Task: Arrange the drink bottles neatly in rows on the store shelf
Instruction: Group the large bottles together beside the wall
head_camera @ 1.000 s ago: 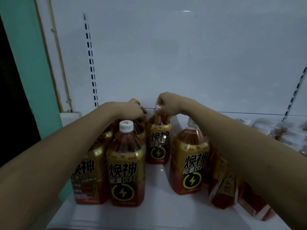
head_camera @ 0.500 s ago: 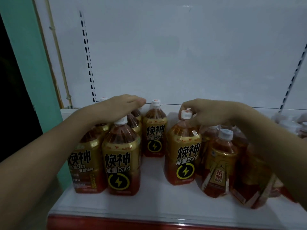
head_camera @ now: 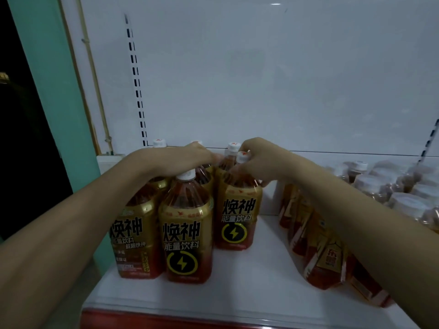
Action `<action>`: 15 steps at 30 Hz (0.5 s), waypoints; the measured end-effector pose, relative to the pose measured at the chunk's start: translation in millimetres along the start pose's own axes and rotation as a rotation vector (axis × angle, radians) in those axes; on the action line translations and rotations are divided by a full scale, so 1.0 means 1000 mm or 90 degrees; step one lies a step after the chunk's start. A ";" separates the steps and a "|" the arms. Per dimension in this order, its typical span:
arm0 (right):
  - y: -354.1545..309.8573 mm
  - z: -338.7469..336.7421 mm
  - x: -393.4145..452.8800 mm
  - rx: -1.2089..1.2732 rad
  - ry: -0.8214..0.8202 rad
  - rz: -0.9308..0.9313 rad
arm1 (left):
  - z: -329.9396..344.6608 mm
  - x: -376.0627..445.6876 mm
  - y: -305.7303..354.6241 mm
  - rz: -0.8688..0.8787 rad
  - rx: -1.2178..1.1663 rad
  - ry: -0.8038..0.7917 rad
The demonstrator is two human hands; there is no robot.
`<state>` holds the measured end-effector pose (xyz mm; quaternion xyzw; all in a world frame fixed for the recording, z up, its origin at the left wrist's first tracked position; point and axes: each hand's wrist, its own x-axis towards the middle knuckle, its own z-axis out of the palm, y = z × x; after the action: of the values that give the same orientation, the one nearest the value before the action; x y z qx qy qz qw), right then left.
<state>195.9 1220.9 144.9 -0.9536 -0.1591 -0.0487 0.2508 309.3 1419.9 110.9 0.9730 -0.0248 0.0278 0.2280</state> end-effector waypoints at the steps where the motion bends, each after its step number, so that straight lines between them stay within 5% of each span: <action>1: -0.004 0.005 0.004 0.000 0.010 -0.005 | 0.000 0.004 -0.006 0.011 -0.026 0.003; 8: -0.004 0.011 0.011 -0.012 -0.004 -0.041 | -0.008 -0.019 -0.002 0.073 -0.138 -0.043; 12: 0.002 0.026 -0.002 -0.009 0.082 -0.025 | -0.026 -0.071 0.013 0.148 -0.110 -0.066; 15: 0.005 0.036 -0.029 0.078 0.170 -0.034 | -0.040 -0.116 0.023 0.234 0.004 0.088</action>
<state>170.6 1226.7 106.4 -0.9170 -0.1525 -0.1722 0.3260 190.4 1421.2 149.5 0.9485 -0.1860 0.1356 0.2175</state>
